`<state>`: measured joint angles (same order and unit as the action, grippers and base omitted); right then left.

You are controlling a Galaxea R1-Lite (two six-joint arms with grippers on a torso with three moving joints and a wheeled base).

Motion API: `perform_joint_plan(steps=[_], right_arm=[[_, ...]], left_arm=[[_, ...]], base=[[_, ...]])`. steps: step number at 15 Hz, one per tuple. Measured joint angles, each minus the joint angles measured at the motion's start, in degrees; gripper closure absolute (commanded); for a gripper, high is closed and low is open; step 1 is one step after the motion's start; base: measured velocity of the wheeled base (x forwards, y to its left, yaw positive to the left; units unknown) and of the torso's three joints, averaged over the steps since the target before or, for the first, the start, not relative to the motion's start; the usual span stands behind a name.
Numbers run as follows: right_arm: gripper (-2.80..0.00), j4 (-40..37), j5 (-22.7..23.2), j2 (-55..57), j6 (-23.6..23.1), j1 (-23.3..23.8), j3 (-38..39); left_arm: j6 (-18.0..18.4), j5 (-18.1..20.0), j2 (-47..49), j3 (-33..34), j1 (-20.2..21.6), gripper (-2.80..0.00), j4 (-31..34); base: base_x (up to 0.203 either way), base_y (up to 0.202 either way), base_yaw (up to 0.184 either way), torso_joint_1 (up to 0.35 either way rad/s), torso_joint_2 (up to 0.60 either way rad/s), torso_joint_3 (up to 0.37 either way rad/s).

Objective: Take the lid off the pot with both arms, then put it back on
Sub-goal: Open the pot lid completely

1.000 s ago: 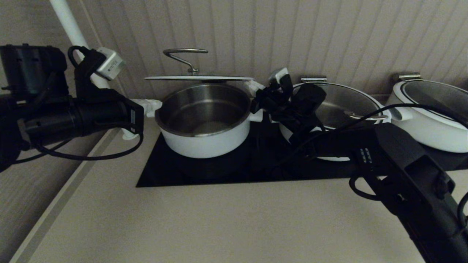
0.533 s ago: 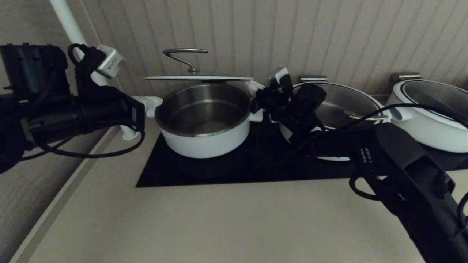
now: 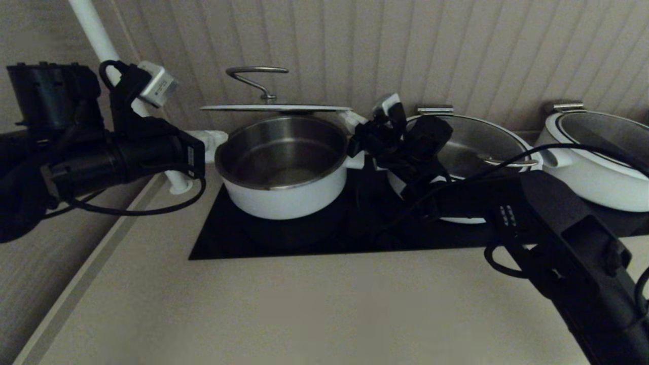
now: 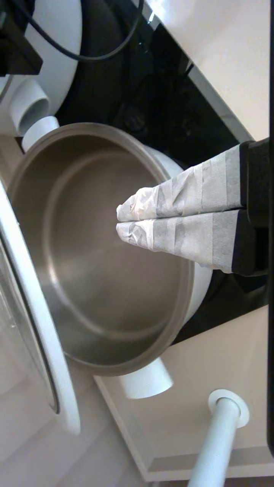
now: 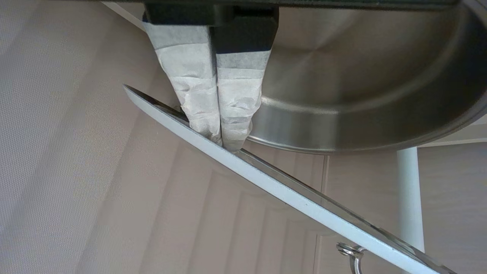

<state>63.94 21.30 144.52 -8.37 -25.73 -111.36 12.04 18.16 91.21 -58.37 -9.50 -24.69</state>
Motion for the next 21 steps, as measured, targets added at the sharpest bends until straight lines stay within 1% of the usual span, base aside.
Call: perform_joint_plan(steps=[4,6,8,12,18,21], right_arm=[[0.00,-0.02,0.00,-0.12,0.00,0.00,0.01],[0.00,-0.02,0.01,-0.20,0.01,0.00,0.01],[0.00,-0.02,0.02,-0.26,0.00,0.00,0.00],[0.00,-0.05,0.02,-0.30,0.01,0.00,0.01],[0.00,-0.09,0.02,-0.39,-0.04,-0.06,0.01],[0.00,-0.09,0.00,-0.55,0.00,-0.09,0.01]], left_arm=[[-0.06,0.02,1.43,-0.39,0.00,0.00,-0.55],[-0.01,-0.06,2.50,-0.45,0.00,0.00,-3.06],[-0.01,-1.02,3.72,-0.61,0.00,0.00,-5.22],[-0.24,-1.57,5.77,-2.71,0.00,0.00,-5.38],[-0.32,-2.53,9.41,-8.15,0.00,0.00,-5.44],[-0.33,-2.54,10.80,-9.55,0.00,0.00,-5.44]], base=[[0.000,0.000,0.000,0.000,0.00,0.000],[0.000,0.000,0.000,0.000,0.00,0.000],[0.000,0.000,0.000,0.000,0.00,0.000],[0.000,0.000,0.000,0.000,0.00,0.000],[0.000,0.000,0.000,0.000,0.00,0.000],[0.000,0.000,0.000,0.000,0.00,0.000]])
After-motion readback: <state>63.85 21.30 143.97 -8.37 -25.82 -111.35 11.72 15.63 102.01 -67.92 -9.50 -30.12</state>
